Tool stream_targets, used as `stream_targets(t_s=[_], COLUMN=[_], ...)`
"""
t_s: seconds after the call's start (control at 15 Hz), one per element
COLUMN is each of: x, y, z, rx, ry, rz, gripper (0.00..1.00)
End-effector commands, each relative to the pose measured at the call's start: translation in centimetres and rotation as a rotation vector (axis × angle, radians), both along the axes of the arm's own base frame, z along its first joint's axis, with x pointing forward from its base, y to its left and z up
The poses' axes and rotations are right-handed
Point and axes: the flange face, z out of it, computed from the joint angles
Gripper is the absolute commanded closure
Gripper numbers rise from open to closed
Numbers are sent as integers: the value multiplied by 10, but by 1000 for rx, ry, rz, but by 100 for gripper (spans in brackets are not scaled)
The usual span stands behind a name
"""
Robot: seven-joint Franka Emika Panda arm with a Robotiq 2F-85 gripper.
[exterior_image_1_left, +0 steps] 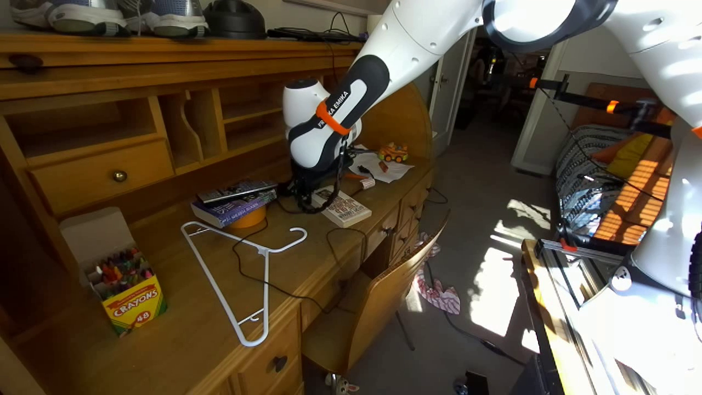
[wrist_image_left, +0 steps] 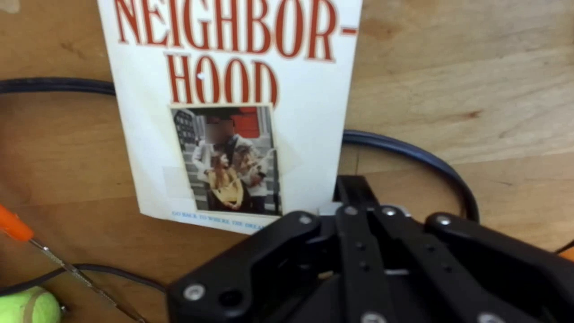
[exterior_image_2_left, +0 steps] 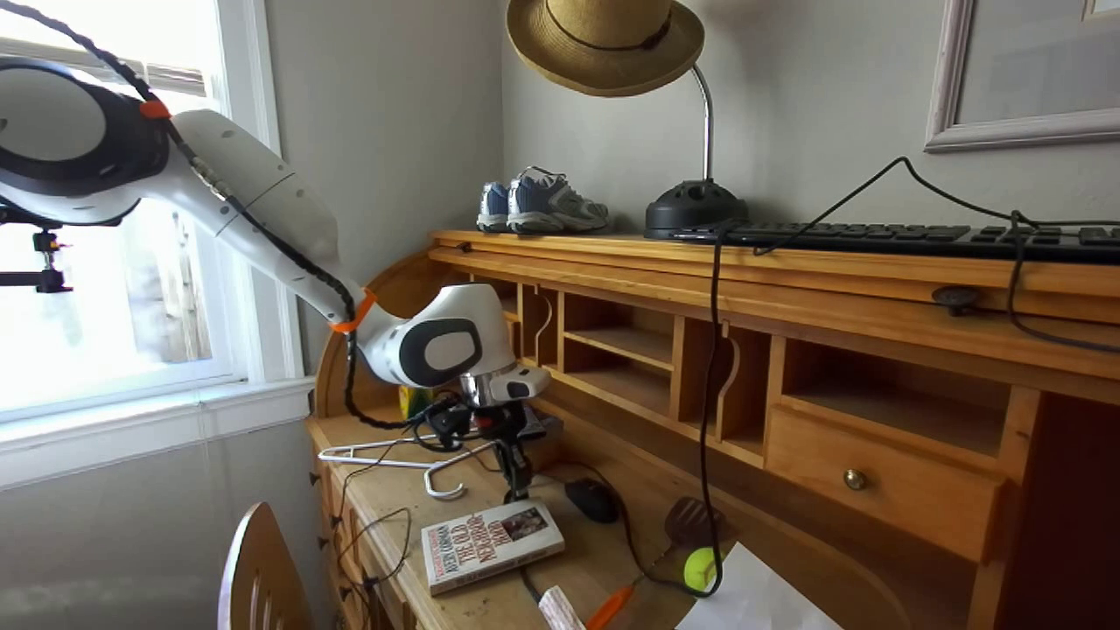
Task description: Move the white book forwards.
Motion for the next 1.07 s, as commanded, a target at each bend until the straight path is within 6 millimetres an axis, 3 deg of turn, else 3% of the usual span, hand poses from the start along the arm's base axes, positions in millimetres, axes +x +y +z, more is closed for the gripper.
stream_targets(t_s=[0.0,0.27,0.47,0.8,1.0], x=[2,1,5,15,4], y=[-14,-27,-24,-15,-23], z=[-5,-6,-3,19,35], rx=[19,20,66,158,192], ry=[28,31,-3,-100,-84], rz=[-119,-198,-179,-164,-160], gripper=[100,100,100,100,100])
